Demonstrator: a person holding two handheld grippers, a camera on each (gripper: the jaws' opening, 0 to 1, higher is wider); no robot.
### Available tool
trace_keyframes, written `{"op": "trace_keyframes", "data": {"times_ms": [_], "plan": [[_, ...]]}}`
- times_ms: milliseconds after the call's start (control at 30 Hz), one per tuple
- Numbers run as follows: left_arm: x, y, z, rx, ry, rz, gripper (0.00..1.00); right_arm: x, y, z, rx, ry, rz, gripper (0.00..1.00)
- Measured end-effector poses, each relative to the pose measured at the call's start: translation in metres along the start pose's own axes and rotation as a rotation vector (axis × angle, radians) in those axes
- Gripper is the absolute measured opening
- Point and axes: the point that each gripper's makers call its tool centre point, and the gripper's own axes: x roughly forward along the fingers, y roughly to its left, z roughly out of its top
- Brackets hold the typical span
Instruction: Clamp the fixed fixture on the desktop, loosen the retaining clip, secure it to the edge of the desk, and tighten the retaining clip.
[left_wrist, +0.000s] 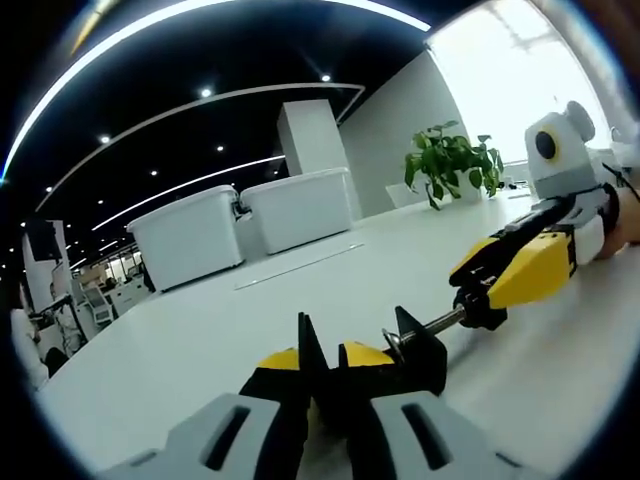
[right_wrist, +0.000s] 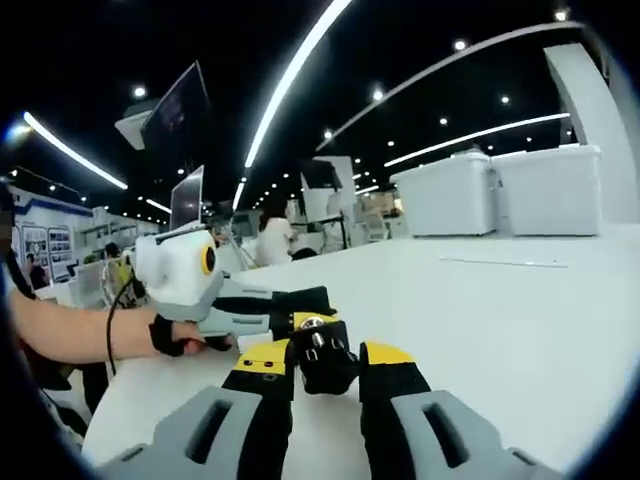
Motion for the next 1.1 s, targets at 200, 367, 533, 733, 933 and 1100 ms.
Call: {"op": "trace_keyframes", "data": {"times_ms": [200,367,533,733,933,1100], "plan": [[0.0,-0.001,0.001,0.001,0.0,0.001,0.12,-0.002,0.007,-0.001,-0.041,-0.003,-0.007,0.23],[-0.002,-0.003,0.001,0.003,0.0,0.002,0.12,-0.003,0.014,-0.004,-0.229,0.015,-0.04,0.22],[-0.003,-0.004,0.001,0.011,-0.001,0.007,0.12,-0.002,0.019,-0.006,-0.379,0.024,-0.052,0.21],[-0.005,-0.005,0.001,0.015,-0.002,0.012,0.12,-0.002,0.021,-0.006,-0.527,0.039,-0.072,0.21],[-0.006,-0.006,0.001,0.018,-0.003,0.015,0.12,-0.001,0.026,-0.008,-0.737,0.062,-0.084,0.21],[-0.006,-0.005,0.0,0.027,0.0,0.024,0.12,0.002,0.026,-0.009,-1.094,0.129,-0.153,0.2]]}}
